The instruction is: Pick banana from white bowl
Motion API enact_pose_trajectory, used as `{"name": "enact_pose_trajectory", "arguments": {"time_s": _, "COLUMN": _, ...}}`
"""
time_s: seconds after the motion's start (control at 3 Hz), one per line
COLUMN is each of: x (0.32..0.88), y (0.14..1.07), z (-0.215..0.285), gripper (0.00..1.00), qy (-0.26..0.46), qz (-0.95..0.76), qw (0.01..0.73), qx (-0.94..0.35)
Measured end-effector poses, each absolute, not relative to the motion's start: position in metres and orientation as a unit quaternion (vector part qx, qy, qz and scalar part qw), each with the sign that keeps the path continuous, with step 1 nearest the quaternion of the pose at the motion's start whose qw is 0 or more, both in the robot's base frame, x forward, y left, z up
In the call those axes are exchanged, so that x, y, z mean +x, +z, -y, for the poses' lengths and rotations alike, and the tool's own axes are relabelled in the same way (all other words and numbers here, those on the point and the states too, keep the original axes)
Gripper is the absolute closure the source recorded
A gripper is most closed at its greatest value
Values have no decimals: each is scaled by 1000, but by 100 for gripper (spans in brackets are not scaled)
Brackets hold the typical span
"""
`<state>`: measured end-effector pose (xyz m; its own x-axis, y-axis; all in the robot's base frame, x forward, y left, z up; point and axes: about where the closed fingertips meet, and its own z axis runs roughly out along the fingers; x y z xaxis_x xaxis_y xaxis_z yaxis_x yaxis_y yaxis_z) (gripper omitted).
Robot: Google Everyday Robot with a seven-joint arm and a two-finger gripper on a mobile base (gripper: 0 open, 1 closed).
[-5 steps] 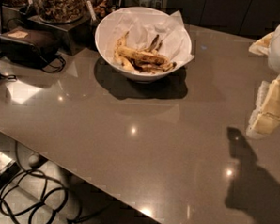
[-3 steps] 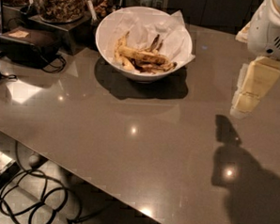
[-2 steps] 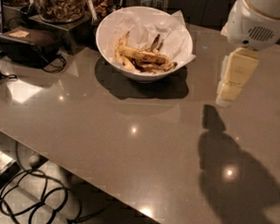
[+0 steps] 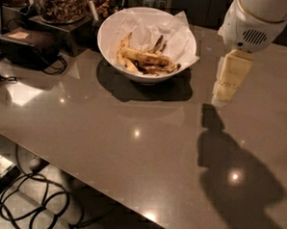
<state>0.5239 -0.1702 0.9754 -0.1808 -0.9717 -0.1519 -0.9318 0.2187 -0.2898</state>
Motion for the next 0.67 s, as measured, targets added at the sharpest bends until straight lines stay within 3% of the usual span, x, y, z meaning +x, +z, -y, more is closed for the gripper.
{"name": "enact_pose_trajectory", "arguments": {"time_s": 0.67, "x": 590, "y": 960, "z": 121, "gripper": 0, "qy": -39, "qz": -745, "qw": 161, "qx": -646}}
